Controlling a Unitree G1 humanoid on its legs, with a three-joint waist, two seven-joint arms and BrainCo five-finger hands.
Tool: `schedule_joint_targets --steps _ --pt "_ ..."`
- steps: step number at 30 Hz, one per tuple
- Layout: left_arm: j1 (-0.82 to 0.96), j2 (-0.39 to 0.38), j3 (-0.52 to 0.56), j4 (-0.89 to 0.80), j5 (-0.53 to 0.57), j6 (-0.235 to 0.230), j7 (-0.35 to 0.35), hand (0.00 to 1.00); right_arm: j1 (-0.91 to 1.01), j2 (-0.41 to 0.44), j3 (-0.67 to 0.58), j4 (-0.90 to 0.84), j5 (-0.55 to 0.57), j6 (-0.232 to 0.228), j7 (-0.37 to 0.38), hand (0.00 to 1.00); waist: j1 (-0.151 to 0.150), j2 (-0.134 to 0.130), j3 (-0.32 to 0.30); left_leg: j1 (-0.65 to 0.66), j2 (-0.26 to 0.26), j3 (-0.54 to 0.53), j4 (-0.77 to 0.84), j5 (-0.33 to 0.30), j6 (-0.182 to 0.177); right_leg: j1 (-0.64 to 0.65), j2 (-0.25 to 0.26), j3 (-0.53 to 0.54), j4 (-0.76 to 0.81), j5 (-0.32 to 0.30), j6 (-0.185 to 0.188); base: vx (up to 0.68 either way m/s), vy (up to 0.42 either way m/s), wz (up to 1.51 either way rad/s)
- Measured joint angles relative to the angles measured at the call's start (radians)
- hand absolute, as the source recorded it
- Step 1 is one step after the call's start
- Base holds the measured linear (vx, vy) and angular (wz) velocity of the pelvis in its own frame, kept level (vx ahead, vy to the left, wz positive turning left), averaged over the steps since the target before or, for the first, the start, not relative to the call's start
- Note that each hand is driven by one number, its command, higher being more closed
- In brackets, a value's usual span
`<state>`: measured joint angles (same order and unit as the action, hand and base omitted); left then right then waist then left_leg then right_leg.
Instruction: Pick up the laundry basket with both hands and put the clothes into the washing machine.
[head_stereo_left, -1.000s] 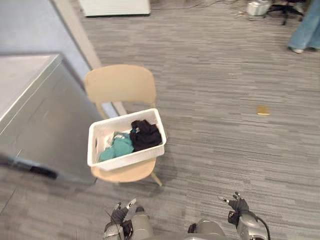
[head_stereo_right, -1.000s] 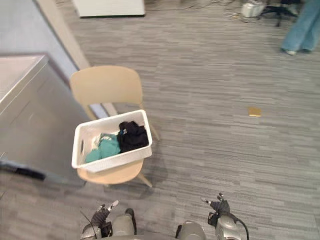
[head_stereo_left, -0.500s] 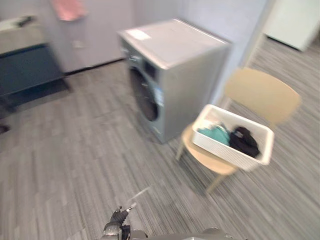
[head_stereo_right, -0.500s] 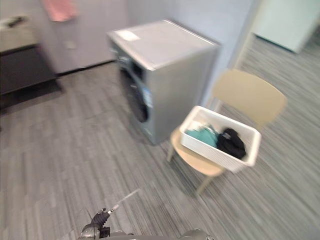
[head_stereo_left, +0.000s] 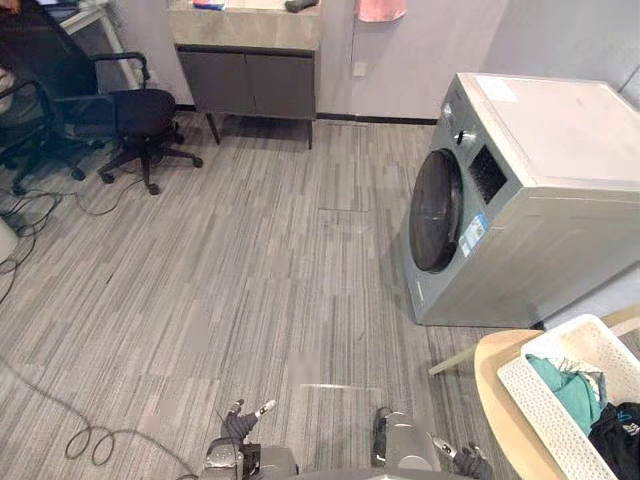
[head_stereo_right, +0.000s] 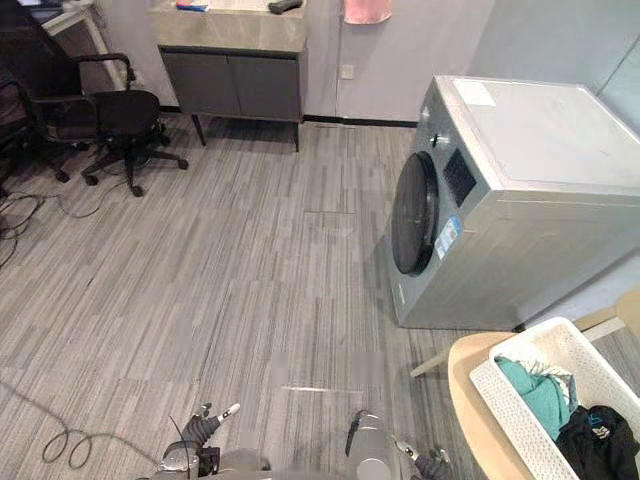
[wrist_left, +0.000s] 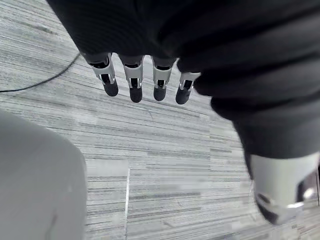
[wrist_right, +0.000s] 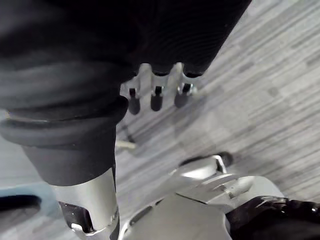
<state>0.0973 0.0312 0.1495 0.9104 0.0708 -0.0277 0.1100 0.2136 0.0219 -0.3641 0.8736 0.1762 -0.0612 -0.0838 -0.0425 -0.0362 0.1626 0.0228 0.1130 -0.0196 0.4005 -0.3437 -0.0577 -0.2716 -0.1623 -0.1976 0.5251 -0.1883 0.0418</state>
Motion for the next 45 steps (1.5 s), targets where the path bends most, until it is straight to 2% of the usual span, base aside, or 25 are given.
schedule_joint_targets --steps 1,2,3,4,5,7,10,13,16,18,21,24,25,27,28,29,31,32,33,34,35,37,39,42,45 --pt "0.014 -0.01 0.031 -0.003 -0.002 0.001 0.0 0.0 -0.002 0.0 0.001 -0.006 0.0 -0.001 0.0 0.0 -0.005 0.016 -0.01 -0.023 0.025 0.001 0.094 -0.005 -0.009 0.012 0.021 -0.007 0.002 0.0 0.0 0.38 -0.245 -0.23" --pt "0.014 -0.038 0.073 -0.019 -0.01 0.001 -0.002 0.0 0.008 -0.018 0.001 -0.015 0.0 -0.002 0.0 0.0 -0.002 0.056 -0.021 -0.141 0.096 0.016 0.398 0.025 0.012 0.006 0.075 -0.023 0.045 -0.035 -0.034 0.22 -0.112 -0.3" --pt "0.015 -0.048 0.091 -0.024 -0.016 0.001 -0.003 0.0 0.008 -0.027 0.003 -0.015 0.0 -0.001 0.0 0.0 0.006 0.068 -0.022 -0.184 0.133 0.021 0.497 0.075 0.009 0.011 0.103 -0.022 0.053 -0.052 -0.042 0.43 -0.245 -0.7" --pt "0.031 -0.049 0.106 -0.039 -0.028 0.003 -0.001 0.0 0.003 -0.03 0.01 -0.017 0.001 -0.003 -0.003 0.0 0.015 0.075 -0.027 -0.246 0.195 0.028 0.633 0.234 0.004 0.052 0.158 -0.007 0.027 -0.071 -0.065 0.45 -0.259 -0.66" --pt "0.04 -0.046 0.113 -0.04 -0.034 0.002 0.0 0.0 0.002 -0.029 0.014 -0.017 0.001 -0.004 -0.003 0.0 0.016 0.069 -0.027 -0.264 0.211 0.029 0.67 0.293 0.003 0.079 0.176 0.0 0.006 -0.074 -0.072 0.6 -0.293 -0.67" --pt "0.031 -0.045 0.124 -0.039 -0.042 0.002 0.002 0.0 -0.017 -0.032 0.036 -0.015 -0.005 -0.005 -0.008 0.0 0.02 0.06 -0.025 -0.309 0.236 0.08 0.768 0.225 -0.006 0.165 0.221 0.055 -0.088 -0.059 -0.1 0.52 -0.207 -0.63" --pt "0.025 -0.044 0.126 -0.038 -0.042 -0.007 0.003 0.0 -0.029 -0.041 0.082 -0.016 -0.028 -0.008 -0.008 0.0 0.032 0.049 -0.02 -0.345 0.208 0.127 0.682 0.145 -0.015 0.261 0.234 0.109 -0.182 -0.047 -0.112 0.43 -0.057 -0.63" --pt "-0.004 -0.035 0.126 -0.037 -0.043 -0.02 0.006 0.0 -0.036 -0.035 0.133 -0.019 -0.034 -0.011 -0.008 0.0 0.054 0.034 -0.003 -0.401 0.144 0.114 0.423 0.11 -0.019 0.361 0.226 0.178 -0.233 -0.05 -0.111 0.46 0.123 -0.63" --pt "-0.013 -0.037 0.137 -0.037 -0.069 -0.027 0.013 0.0 -0.047 -0.009 0.19 -0.04 -0.067 -0.022 -0.003 0.0 0.065 0.02 0.009 -0.412 0.045 -0.037 0.054 0.147 -0.065 0.426 0.183 0.277 -0.213 -0.157 -0.057 0.44 0.31 -0.92" --pt "-0.01 -0.045 0.152 -0.037 -0.093 -0.028 0.024 0.0 -0.051 -0.017 0.24 -0.061 -0.069 -0.026 -0.001 0.0 0.078 0.027 0.006 -0.412 0.034 -0.057 0.094 0.226 -0.101 0.421 0.171 0.355 -0.142 -0.239 -0.017 0.37 0.361 -1.1" --pt "-0.01 -0.03 0.182 -0.048 -0.108 -0.037 0.03 0.0 -0.022 0.017 0.31 -0.114 -0.069 -0.032 0.011 0.0 0.085 -0.022 -0.008 -0.446 0.007 -0.031 0.252 0.148 -0.044 0.411 0.137 0.428 -0.101 -0.267 0.01 0.37 0.33 -0.9" --pt "-0.013 -0.018 0.171 -0.055 -0.107 -0.035 0.028 0.0 0.011 0.041 0.4 -0.181 -0.07 -0.034 0.029 0.0 0.085 -0.06 -0.027 -0.43 -0.009 0.044 0.331 0.046 -0.008 0.332 0.096 0.441 0.092 -0.247 0.037 0.36 0.294 -0.59" --pt "-0.011 -0.016 0.168 -0.048 -0.106 -0.026 0.032 0.0 0.007 0.038 0.456 -0.223 -0.073 -0.036 0.039 0.0 0.084 -0.061 -0.026 -0.381 -0.01 0.108 0.314 0.017 0.013 0.228 0.057 0.394 0.291 -0.164 0.082 0.27 0.216 -0.77" --pt "0.005 -0.016 0.162 -0.045 -0.105 -0.022 0.046 0.0 -0.004 0.034 0.532 -0.24 -0.082 -0.041 0.045 0.0 0.082 -0.055 -0.024 -0.302 0.0 0.18 0.265 0.013 0.021 0.146 0.026 0.324 0.423 -0.094 0.139 0.24 0.17 -0.96" --pt "0.014 -0.017 0.156 -0.038 -0.101 -0.021 0.047 0.0 -0.022 0.031 0.601 -0.24 -0.1 -0.041 0.049 0.0 0.082 -0.047 -0.025 -0.241 0.014 0.232 0.219 0.029 0.04 0.113 -0.005 0.205 0.425 -0.071 0.089 0.28 0.132 -1.19" --pt "0.014 -0.02 0.152 -0.019 -0.098 -0.019 0.049 0.0 -0.036 0.023 0.662 -0.237 -0.11 -0.041 0.062 0.0 0.082 -0.034 -0.03 -0.193 0.028 0.276 0.179 0.042 0.041 0.105 -0.047 0.057 0.403 -0.075 -0.002 0.28 0.109 -1.31" --pt "0.014 -0.023 0.135 -0.003 -0.099 -0.019 0.056 0.0 -0.079 0.014 0.734 -0.234 -0.111 -0.042 0.074 0.0 0.088 -0.006 -0.043 -0.181 0.069 0.317 0.148 0.059 0.039 0.085 -0.067 -0.078 0.313 -0.141 -0.022 0.16 0.029 -1.32" --pt "0.002 -0.023 0.128 0.026 -0.1 -0.018 0.066 0.0 -0.138 0.006 0.79 -0.23 -0.113 -0.043 0.089 0.0 0.086 0.025 -0.035 -0.168 0.11 0.345 0.11 0.068 0.024 0.072 -0.034 -0.166 0.163 -0.161 -0.021 0.16 -0.015 -1.64" --pt "-0.008 -0.02 0.116 0.043 -0.1 -0.017 0.066 0.0 -0.191 0.001 0.829 -0.229 -0.118 -0.044 0.097 0.0 0.093 0.03 -0.032 -0.143 0.125 0.392 0.065 0.09 0.005 0.089 0.015 -0.22 -0.077 -0.103 -0.025 0.16 -0.032 -1.47" --pt "-0.011 -0.017 0.11 0.049 -0.099 -0.017 0.065 0.0 -0.212 -0.003 0.841 -0.233 -0.119 -0.047 0.104 0.0 0.089 0.028 -0.03 -0.13 0.12 0.404 0.053 0.094 0.005 0.106 0.033 -0.218 -0.155 0.016 -0.052 0.2 -0.068 -0.93" --pt "-0.022 -0.021 0.08 0.067 -0.1 -0.018 0.062 0.0 -0.237 -0.021 0.854 -0.239 -0.118 -0.052 0.108 0.0 0.09 0.054 -0.023 -0.105 0.134 0.395 0.056 0.105 0.015 0.157 0.066 -0.211 -0.221 0.077 -0.055 0.22 -0.094 -0.48" --pt "-0.027 -0.028 0.066 0.07 -0.101 -0.026 0.064 0.0 -0.26 -0.049 0.889 -0.269 -0.117 -0.051 0.105 0.0 0.11 0.074 -0.022 -0.118 0.136 0.349 0.13 0.156 0.022 0.204 0.079 -0.19 -0.279 0.078 -0.053 0.18 -0.119 -0.39" --pt "-0.037 -0.028 0.049 0.073 -0.119 -0.027 0.066 0.0 -0.337 -0.058 1.022 -0.299 -0.106 -0.055 0.102 0.0 0.115 0.094 -0.014 -0.192 0.15 0.264 0.299 0.239 -0.005 0.226 0.091 -0.156 -0.303 0.077 -0.057 0.12 -0.104 -0.36" --pt "-0.04 -0.03 0.032 0.063 -0.179 -0.047 0.067 0.0 -0.415 -0.001 1.092 -0.283 -0.073 -0.064 0.086 0.0 0.144 0.095 -0.006 -0.257 0.129 0.137 0.336 0.18 -0.039 0.24 0.086 -0.108 -0.314 0.079 -0.061 0.11 -0.017 -0.55" --pt "-0.034 -0.032 0.028 0.062 -0.223 -0.051 0.075 0.0 -0.471 0.013 1.115 -0.259 -0.02 -0.081 0.065 0.0 0.15 0.09 -0.002 -0.238 0.129 0.051 0.163 0.182 -0.045 0.262 0.083 -0.084 -0.317 0.08 -0.06 0.1 0.091 -0.36"
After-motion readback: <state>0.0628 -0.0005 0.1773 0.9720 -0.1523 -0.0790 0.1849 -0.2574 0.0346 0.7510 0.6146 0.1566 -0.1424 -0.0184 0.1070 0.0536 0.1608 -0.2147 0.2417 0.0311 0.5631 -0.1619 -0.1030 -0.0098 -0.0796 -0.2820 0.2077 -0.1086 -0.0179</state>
